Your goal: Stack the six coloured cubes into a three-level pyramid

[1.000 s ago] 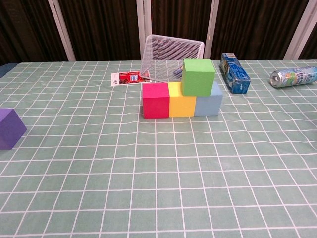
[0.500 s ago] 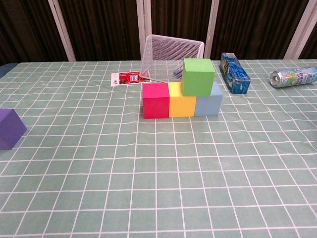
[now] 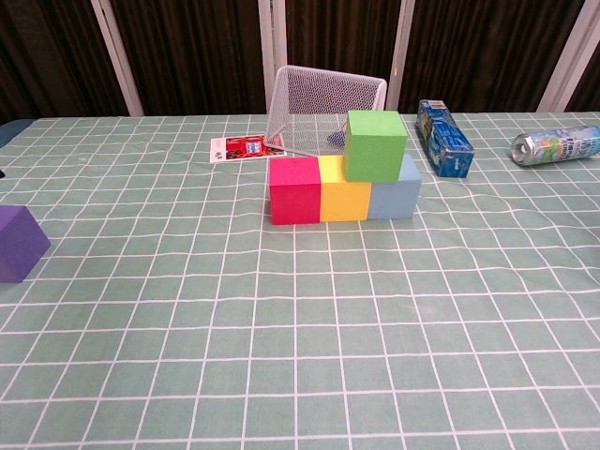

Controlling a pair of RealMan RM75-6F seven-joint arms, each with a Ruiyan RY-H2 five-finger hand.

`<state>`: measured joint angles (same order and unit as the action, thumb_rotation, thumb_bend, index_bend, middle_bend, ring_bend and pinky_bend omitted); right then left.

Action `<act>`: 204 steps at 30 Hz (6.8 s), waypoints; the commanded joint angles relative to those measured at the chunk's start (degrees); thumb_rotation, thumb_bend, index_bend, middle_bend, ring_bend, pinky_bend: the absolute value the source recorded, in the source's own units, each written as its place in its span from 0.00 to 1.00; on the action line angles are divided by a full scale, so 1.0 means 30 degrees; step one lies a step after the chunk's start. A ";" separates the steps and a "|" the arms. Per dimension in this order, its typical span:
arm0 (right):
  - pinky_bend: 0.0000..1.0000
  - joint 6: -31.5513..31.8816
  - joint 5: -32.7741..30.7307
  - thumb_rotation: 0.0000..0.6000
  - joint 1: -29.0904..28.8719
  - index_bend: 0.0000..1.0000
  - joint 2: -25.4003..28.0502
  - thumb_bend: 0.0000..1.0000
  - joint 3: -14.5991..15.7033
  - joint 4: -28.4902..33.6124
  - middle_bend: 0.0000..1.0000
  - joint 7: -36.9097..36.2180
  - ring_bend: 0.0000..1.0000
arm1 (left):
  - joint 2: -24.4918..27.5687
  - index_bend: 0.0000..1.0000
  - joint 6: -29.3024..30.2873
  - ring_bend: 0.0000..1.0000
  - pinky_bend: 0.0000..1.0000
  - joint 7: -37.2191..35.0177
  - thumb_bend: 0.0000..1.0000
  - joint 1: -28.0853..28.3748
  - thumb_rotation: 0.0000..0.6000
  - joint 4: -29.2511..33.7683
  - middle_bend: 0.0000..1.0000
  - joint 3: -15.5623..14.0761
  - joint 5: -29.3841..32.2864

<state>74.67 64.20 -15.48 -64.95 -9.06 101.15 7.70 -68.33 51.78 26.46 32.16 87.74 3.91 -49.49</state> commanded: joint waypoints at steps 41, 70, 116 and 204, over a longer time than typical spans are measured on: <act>0.00 -0.0872 0.0024 1.00 0.0170 0.00 0.0104 0.30 -0.0421 -0.0153 0.00 -0.1182 0.00 | -0.0748 0.06 0.1122 0.02 0.04 0.4697 0.46 0.8717 1.00 0.4349 0.35 0.4922 0.8611; 0.00 -0.2146 -0.0656 1.00 0.0199 0.00 0.0366 0.30 -0.0772 -0.0776 0.00 -0.3206 0.00 | -0.8390 0.07 0.2942 0.02 0.04 1.0028 0.46 1.6806 1.00 -0.3166 0.36 0.6805 1.7496; 0.00 -0.2447 -0.0628 1.00 0.0250 0.00 0.0415 0.30 -0.0808 -0.0909 0.00 -0.3742 0.00 | -1.0693 0.07 0.2910 0.02 0.04 1.2645 0.46 1.7822 1.00 -0.5988 0.36 0.7906 1.8250; 0.00 -0.2576 -0.0344 1.00 0.0260 0.00 0.0548 0.30 -0.0704 -0.0654 0.00 -0.3973 0.00 | -1.2008 0.06 0.3998 0.02 0.04 1.3876 0.43 1.8191 1.00 -0.6128 0.32 0.8826 1.7295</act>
<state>66.94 63.17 -14.70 -63.31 -11.17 99.19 -4.22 -104.30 63.78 68.06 86.71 69.42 30.38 2.47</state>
